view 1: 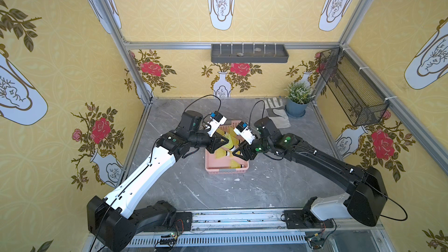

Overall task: Put the shuttlecocks into the storage box
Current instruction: Place the shuttlecock in the storage box.

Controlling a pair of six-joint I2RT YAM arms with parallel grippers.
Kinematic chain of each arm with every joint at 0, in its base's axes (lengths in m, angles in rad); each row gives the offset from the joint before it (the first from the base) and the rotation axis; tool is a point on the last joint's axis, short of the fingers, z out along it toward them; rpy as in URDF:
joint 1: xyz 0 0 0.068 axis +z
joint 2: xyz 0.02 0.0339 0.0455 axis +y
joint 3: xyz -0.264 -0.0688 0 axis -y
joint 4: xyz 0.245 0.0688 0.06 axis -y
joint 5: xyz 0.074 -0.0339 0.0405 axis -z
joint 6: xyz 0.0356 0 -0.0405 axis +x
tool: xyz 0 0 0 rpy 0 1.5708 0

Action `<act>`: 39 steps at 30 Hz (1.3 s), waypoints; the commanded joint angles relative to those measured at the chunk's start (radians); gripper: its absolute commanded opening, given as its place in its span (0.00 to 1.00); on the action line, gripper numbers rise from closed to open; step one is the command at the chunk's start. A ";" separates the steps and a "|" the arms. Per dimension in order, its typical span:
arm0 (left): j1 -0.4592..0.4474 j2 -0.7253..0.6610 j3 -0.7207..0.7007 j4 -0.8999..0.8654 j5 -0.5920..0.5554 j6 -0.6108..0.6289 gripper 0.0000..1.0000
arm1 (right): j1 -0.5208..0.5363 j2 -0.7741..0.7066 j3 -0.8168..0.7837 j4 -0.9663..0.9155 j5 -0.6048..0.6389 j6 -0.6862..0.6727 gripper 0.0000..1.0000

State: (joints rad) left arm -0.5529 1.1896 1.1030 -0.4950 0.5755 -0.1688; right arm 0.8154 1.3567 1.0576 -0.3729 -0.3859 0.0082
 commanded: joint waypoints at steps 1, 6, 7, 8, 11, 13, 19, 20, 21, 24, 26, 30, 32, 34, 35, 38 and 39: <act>0.001 -0.028 -0.049 0.115 -0.090 -0.149 0.00 | -0.006 -0.043 -0.038 0.101 0.163 0.047 0.63; 0.001 -0.093 -0.153 0.237 -0.160 -0.308 0.00 | -0.006 -0.129 -0.108 0.163 0.377 0.093 0.64; 0.001 -0.105 -0.171 0.250 -0.177 -0.333 0.00 | -0.006 -0.146 -0.124 0.173 0.416 0.105 0.64; 0.001 -0.114 -0.191 0.262 -0.192 -0.360 0.00 | -0.008 -0.163 -0.136 0.182 0.456 0.116 0.64; 0.001 -0.133 -0.235 0.278 -0.224 -0.419 0.00 | -0.009 -0.191 -0.162 0.190 0.532 0.135 0.64; 0.001 -0.140 -0.258 0.288 -0.233 -0.459 0.00 | -0.009 -0.198 -0.169 0.182 0.571 0.140 0.64; -0.001 -0.145 -0.311 0.314 -0.255 -0.542 0.00 | -0.015 -0.212 -0.183 0.173 0.640 0.166 0.65; -0.001 -0.146 -0.320 0.322 -0.255 -0.551 0.00 | -0.016 -0.214 -0.187 0.172 0.641 0.166 0.65; -0.002 -0.144 -0.328 0.331 -0.256 -0.561 0.00 | -0.018 -0.214 -0.190 0.171 0.645 0.168 0.65; -0.010 -0.139 -0.346 0.344 -0.264 -0.579 0.00 | -0.028 -0.212 -0.195 0.165 0.648 0.175 0.65; -0.018 -0.132 -0.355 0.347 -0.275 -0.587 0.00 | -0.030 -0.214 -0.197 0.164 0.653 0.178 0.65; -0.037 -0.112 -0.365 0.354 -0.287 -0.593 0.00 | -0.039 -0.217 -0.202 0.161 0.644 0.179 0.65; -0.047 -0.100 -0.369 0.356 -0.290 -0.595 0.00 | -0.043 -0.217 -0.204 0.158 0.643 0.177 0.65; -0.057 -0.089 -0.370 0.355 -0.298 -0.595 0.00 | -0.045 -0.218 -0.207 0.159 0.640 0.178 0.65; -0.062 -0.083 -0.370 0.356 -0.305 -0.596 0.00 | -0.047 -0.219 -0.208 0.159 0.637 0.177 0.65; -0.074 -0.070 -0.376 0.362 -0.315 -0.597 0.00 | -0.046 -0.220 -0.210 0.159 0.636 0.179 0.65; -0.077 -0.064 -0.377 0.366 -0.316 -0.597 0.00 | -0.047 -0.220 -0.212 0.159 0.637 0.182 0.65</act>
State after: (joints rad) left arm -0.6243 1.1156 0.7334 -0.1669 0.2817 -0.7647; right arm 0.7700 1.1400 0.8497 -0.2352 0.2455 0.1822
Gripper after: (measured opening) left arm 0.048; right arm 0.648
